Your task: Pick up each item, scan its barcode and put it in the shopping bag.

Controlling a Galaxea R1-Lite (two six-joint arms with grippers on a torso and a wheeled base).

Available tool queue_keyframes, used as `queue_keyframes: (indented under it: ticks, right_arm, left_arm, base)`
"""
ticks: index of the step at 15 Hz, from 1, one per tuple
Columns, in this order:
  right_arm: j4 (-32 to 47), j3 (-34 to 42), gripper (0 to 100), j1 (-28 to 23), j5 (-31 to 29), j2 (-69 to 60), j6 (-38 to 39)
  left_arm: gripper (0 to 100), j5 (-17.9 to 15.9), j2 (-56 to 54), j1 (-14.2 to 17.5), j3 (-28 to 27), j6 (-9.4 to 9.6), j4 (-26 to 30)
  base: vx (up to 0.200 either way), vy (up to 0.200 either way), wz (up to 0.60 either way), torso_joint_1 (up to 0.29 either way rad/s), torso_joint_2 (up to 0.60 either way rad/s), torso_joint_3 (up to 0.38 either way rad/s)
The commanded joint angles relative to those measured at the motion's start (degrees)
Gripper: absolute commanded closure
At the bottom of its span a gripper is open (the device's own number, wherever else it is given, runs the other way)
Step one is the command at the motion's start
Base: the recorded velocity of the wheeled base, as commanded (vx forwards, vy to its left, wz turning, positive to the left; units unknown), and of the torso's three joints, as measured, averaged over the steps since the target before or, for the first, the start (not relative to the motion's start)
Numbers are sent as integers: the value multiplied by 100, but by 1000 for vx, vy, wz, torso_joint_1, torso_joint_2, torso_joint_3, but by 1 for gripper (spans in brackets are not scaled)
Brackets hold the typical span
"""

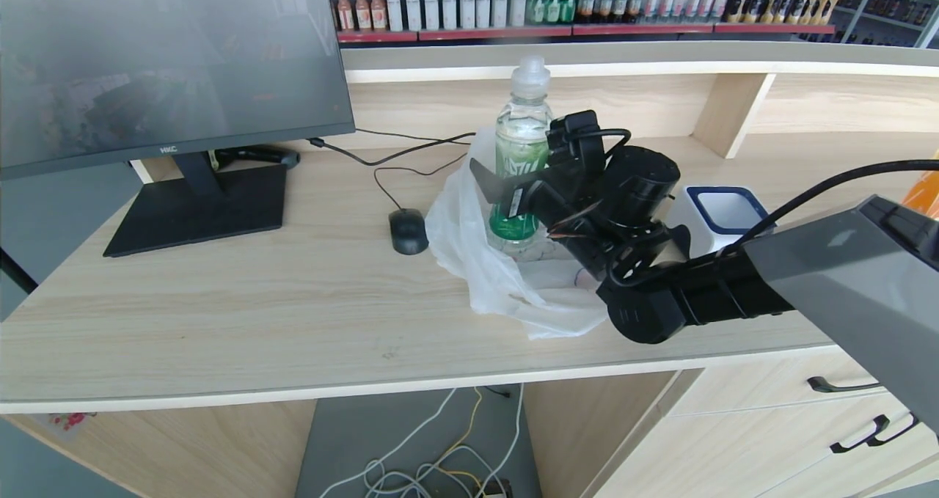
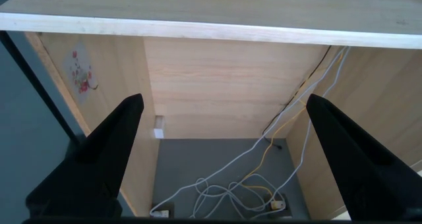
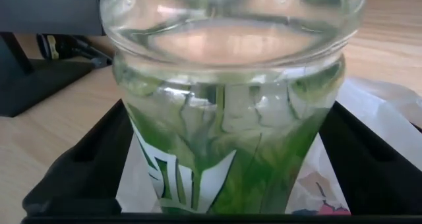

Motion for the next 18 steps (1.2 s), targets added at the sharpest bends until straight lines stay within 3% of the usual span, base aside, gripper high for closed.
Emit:
queue_keyframes:
  ticks: [1, 5, 13, 15, 18]
  right_arm:
    - [-42, 10, 0, 4, -8, -69, -11]
    - [-472, 590, 0, -5, -34, -447, -63]
    - [-2010, 3526, 0, 118, -52, -1950, -72]
    - [-2344, 4176, 0, 232, -456, -2222, -37]
    - [-2459, 4255, 0, 267, -588, -2381, -20]
  left_arm:
    - [0, 1, 0, 6, 0, -4, -1]
    - [0, 1, 0, 6, 0, -4, -1]
    - [0, 1, 0, 6, 0, -4, -1]
    - [0, 1, 0, -2, 0, 14, -1]
    - [0, 1, 0, -2, 0, -13, -1]
  base:
    - [0, 0, 0, 0, 0, 0]
    - [0, 0, 0, 0, 0, 0]
    - [0, 0, 0, 0, 0, 0]
    - [0, 0, 0, 0, 0, 0]
    - [0, 0, 0, 0, 0, 0]
